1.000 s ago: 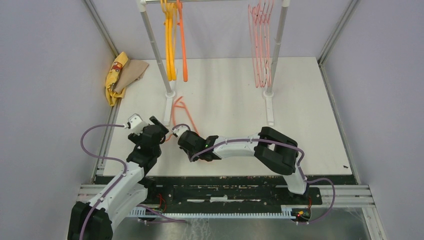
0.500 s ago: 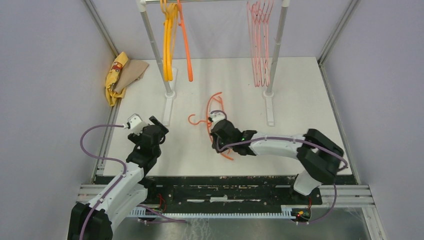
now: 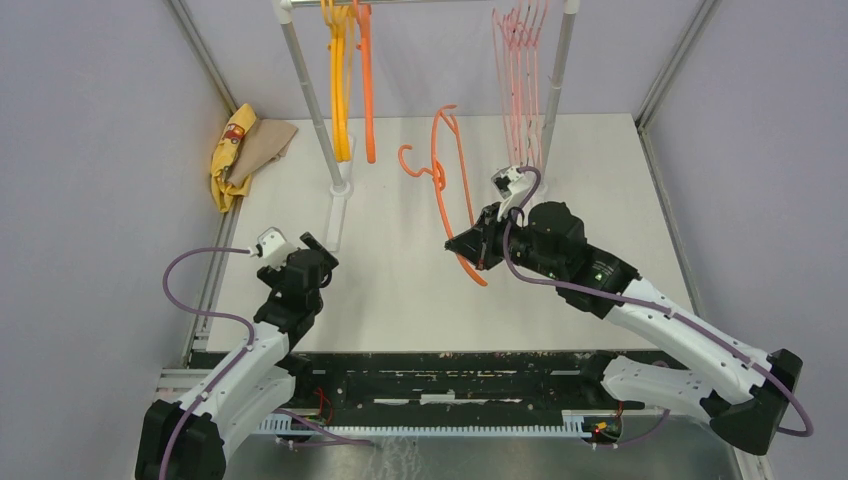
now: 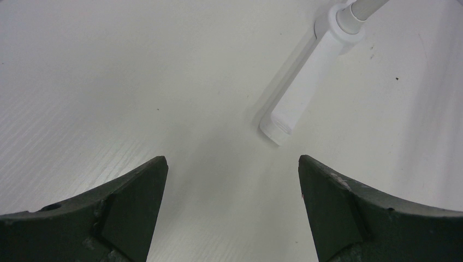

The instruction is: Organize the hangers

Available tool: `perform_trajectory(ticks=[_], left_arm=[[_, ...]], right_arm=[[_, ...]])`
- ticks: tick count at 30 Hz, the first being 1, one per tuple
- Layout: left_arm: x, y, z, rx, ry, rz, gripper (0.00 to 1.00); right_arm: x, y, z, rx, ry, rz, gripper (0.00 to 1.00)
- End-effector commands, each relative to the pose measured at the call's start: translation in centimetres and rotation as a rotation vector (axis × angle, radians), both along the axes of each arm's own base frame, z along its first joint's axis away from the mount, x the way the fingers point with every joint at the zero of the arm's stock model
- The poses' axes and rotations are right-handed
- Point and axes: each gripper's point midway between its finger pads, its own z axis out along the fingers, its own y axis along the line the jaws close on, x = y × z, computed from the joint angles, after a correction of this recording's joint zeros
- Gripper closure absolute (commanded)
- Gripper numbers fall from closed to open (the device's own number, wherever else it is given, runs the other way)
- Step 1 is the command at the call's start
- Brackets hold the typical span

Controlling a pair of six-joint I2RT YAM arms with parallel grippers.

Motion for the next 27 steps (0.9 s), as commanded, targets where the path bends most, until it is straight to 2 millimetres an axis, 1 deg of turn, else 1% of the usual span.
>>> perform_trajectory(ticks=[1, 6, 10, 13, 16, 17, 18, 20, 22, 24, 25, 27], left_arm=[[0.5, 0.1, 0.8, 0.016, -0.032, -0.007, 0.04], [0.6, 0.0, 0.9, 0.016, -0.032, -0.01, 0.04], [0.7, 0.0, 1.1, 0.015, -0.038, -0.011, 0.04], [0.7, 0.0, 1.1, 0.017, -0.036, -0.013, 0.04], [0.7, -0.1, 1.2, 0.015, -0.038, -0.015, 0.04], [0.7, -0.1, 1.1, 0.015, -0.036, -0.016, 0.04], [0.7, -0.1, 1.2, 0.015, -0.037, -0.017, 0.04], [0.7, -0.1, 1.2, 0.015, -0.036, -0.016, 0.04], [0.6, -0.1, 1.2, 0.014, -0.037, -0.016, 0.04], [0.5, 0.0, 1.2, 0.012, -0.042, -0.015, 0.04], [0.5, 0.0, 1.3, 0.012, -0.044, -0.016, 0.04], [0.5, 0.0, 1.4, 0.013, -0.049, -0.016, 0.04]], right_arm=[[-0.6, 0.0, 3.9, 0.094, -0.032, 0.028, 0.99], [-0.5, 1.0, 6.9, 0.212, -0.059, 0.047, 0.99], [0.6, 2.1, 11.0, 0.303, -0.12, 0.051, 0.99], [2.1, 2.8, 13.9, 0.341, -0.179, 0.026, 1.0], [4.2, 3.7, 16.6, 0.362, -0.228, 0.001, 0.99], [5.0, 4.1, 17.1, 0.367, -0.235, -0.003, 0.99], [6.1, 4.8, 17.2, 0.368, -0.235, -0.007, 0.99], [7.8, 5.6, 18.2, 0.395, -0.235, -0.009, 0.99], [9.7, 6.2, 18.7, 0.424, -0.23, -0.013, 0.99], [11.4, 6.5, 19.1, 0.47, -0.226, -0.015, 1.0], [12.3, 6.3, 19.5, 0.498, -0.225, -0.023, 1.0], [13.4, 6.3, 20.1, 0.536, -0.237, -0.025, 0.99]])
